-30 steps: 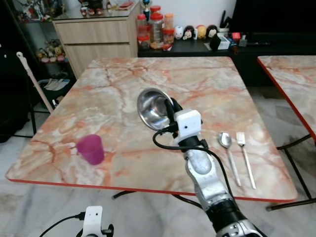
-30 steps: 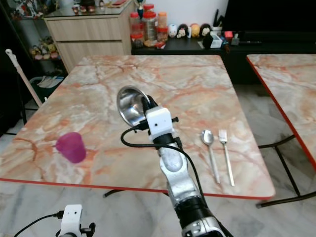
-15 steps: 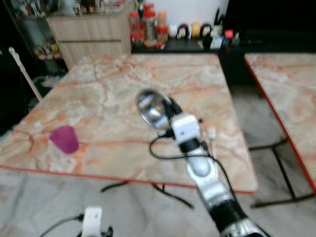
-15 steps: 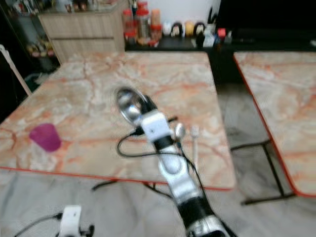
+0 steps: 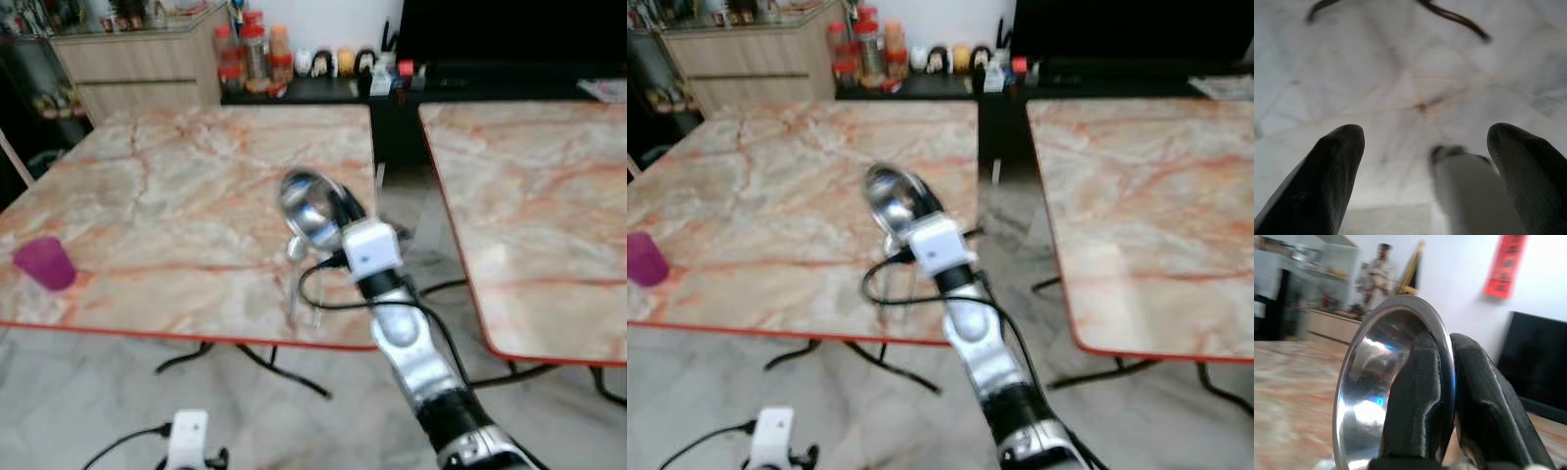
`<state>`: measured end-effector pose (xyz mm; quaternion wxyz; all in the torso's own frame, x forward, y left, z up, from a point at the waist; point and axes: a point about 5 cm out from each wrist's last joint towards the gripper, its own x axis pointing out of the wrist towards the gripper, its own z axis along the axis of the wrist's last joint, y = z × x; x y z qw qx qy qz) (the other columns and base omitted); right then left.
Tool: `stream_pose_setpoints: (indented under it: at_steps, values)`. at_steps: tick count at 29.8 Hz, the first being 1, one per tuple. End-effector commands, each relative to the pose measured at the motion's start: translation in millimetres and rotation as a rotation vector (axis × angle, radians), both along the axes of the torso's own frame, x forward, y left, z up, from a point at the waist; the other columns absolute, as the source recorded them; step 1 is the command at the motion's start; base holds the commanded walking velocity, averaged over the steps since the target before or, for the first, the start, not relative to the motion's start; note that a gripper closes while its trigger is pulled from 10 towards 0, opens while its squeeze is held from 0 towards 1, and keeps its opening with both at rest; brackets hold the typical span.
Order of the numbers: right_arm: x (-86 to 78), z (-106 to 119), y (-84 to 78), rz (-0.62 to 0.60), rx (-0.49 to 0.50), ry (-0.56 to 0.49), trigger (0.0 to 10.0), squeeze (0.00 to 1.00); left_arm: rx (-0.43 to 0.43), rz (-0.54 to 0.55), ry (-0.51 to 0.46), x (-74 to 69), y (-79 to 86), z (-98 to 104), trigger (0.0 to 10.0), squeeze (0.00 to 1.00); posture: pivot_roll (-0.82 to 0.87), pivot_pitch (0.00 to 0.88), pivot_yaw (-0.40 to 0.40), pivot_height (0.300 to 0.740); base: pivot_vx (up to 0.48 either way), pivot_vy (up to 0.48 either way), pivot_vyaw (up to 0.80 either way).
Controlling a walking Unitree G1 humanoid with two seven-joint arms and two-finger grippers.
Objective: Setting the table
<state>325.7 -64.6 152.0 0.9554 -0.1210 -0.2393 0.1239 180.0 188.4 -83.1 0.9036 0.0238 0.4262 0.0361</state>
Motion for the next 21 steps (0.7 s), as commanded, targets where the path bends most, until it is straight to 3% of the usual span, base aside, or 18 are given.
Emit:
stream_pose_setpoints:
  at_steps: [1, 21]
  values:
    - [0.4, 2.1, 7.5, 0.016, 0.024, 0.008, 10.0, 0.0, 0.019, 0.006, 0.003, 1.0, 8.4, 1.4, 10.0, 0.0, 0.0, 0.0, 0.05, 0.736, 0.0, -0.48, -0.8]
    - [3.2, 3.3, -1.6, -0.028, 0.049, -0.015, 10.0, 0.0, 0.015, 0.03, -0.009, 5.3, 9.0, 3.5, 10.0, 0.0, 0.0, 0.0, 0.058, 0.736, 0.0, -0.48, -0.04]
